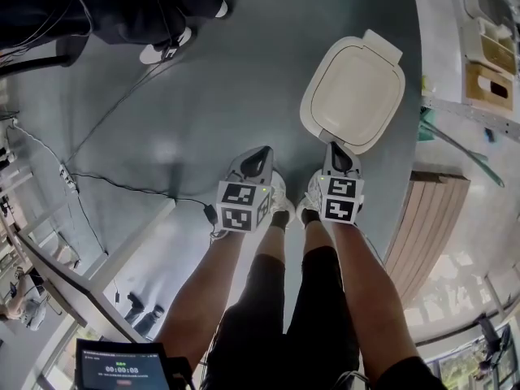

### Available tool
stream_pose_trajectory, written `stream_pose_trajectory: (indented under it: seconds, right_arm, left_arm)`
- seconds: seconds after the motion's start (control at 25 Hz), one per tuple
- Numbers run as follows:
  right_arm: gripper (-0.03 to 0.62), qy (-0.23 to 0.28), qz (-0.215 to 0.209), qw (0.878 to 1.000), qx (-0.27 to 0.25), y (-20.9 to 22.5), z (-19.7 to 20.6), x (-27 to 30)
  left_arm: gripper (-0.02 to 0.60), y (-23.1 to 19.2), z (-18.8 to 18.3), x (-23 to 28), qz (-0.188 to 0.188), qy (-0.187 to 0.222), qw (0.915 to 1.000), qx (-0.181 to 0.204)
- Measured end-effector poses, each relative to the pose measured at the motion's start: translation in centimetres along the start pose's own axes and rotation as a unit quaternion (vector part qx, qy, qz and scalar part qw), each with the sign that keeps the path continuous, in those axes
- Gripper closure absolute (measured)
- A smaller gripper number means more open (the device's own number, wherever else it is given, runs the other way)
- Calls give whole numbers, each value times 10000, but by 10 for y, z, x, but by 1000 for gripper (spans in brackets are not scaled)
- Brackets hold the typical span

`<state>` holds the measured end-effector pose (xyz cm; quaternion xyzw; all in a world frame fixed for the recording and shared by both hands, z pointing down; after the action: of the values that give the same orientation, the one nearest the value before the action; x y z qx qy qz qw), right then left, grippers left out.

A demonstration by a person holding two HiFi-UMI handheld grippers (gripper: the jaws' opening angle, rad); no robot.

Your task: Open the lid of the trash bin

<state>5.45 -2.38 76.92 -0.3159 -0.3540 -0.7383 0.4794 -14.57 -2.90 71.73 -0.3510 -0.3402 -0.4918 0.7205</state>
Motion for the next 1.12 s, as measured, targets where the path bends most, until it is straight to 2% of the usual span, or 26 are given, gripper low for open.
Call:
stream_pose_trajectory:
  seconds: [0.4, 1.12]
  right_arm:
    - [592, 74, 53, 9999, -141, -4, 1, 1]
    - [592, 23, 100, 9992, -398, -10, -1, 1]
  left_arm:
    - [583, -3, 12, 5, -58, -183, 9998, 55]
    - [583, -2, 14, 6, -27, -213, 9998, 25]
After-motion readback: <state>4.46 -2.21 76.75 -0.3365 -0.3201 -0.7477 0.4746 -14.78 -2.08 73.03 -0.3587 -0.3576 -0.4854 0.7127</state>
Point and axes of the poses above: the fingertips, and each gripper's own axes: x forward along the fingers, y to its right, z out of its underside, the point moved 9 cm from there along -x, backward along the fingers, and after that the axes turned 7 degrees about -z, right-handed, at the moved point
